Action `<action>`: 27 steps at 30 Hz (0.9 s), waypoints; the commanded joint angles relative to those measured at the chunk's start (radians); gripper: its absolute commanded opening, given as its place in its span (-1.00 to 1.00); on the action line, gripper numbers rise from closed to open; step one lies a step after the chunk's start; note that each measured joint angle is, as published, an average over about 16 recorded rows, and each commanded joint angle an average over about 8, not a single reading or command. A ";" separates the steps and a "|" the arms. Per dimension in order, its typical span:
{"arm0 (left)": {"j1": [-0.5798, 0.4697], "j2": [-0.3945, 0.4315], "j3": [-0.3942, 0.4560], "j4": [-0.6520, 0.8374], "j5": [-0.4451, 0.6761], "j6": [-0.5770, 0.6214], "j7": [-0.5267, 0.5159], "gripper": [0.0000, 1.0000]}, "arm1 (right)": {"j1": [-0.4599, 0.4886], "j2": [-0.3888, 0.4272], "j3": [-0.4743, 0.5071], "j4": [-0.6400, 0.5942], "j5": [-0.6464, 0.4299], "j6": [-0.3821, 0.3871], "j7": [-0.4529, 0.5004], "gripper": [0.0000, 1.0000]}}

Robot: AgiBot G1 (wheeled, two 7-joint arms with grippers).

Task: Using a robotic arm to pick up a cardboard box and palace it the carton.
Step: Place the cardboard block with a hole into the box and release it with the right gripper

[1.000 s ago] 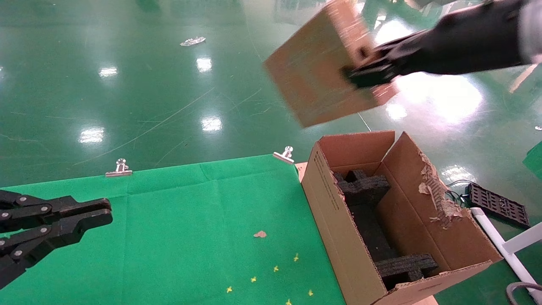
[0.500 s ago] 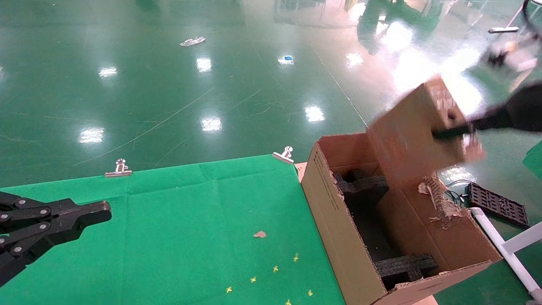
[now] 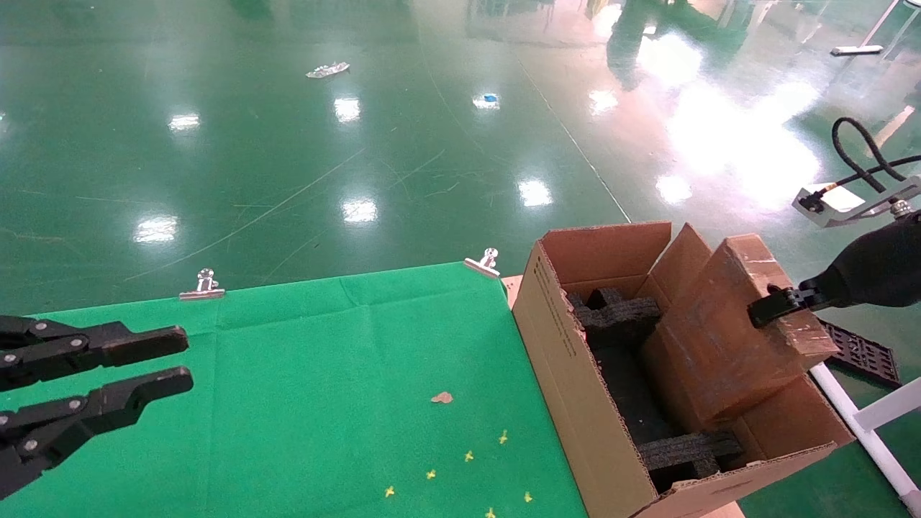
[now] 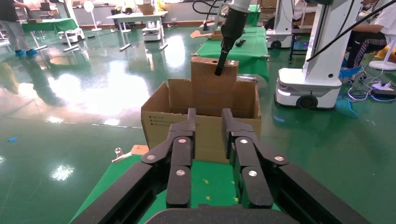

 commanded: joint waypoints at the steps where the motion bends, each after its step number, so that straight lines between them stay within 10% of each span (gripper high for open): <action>1: 0.000 0.000 0.000 0.000 0.000 0.000 0.000 1.00 | -0.015 -0.017 -0.008 -0.038 -0.009 0.008 -0.004 -1.00; 27: 0.000 -0.001 0.002 0.000 -0.001 -0.001 0.001 1.00 | -0.391 -0.195 0.027 -0.280 0.117 0.246 -0.088 -1.00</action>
